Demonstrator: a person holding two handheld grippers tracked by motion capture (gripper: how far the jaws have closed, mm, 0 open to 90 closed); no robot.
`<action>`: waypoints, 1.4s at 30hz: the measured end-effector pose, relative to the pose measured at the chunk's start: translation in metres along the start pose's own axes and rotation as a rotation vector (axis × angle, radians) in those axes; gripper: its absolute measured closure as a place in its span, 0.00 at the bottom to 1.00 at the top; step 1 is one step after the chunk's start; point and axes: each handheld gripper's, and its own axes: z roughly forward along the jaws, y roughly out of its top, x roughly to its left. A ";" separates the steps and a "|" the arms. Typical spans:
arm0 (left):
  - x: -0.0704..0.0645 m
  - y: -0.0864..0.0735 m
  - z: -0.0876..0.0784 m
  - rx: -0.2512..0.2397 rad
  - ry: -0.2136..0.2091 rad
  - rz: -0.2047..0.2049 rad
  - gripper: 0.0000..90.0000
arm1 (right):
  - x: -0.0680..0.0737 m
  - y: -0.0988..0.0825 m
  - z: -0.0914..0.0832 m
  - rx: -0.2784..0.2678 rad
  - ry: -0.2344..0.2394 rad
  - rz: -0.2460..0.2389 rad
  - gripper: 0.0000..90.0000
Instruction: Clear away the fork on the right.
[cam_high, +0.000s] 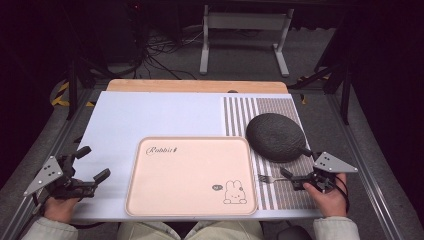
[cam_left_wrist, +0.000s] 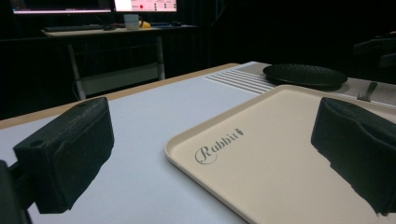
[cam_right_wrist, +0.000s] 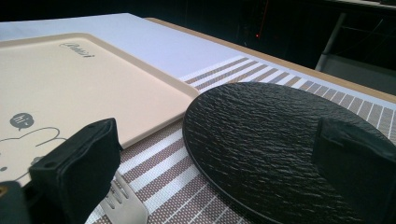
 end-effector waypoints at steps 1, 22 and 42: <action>0.000 0.000 0.000 0.003 -0.001 0.000 0.00 | 0.000 0.000 0.000 0.001 0.002 0.002 0.02; 0.001 0.000 -0.001 0.005 0.002 -0.002 0.00 | -0.004 0.031 0.032 0.023 0.070 -0.011 0.02; 0.000 0.001 -0.001 0.007 -0.003 0.002 0.00 | -0.001 0.068 0.044 0.328 0.186 -0.148 0.07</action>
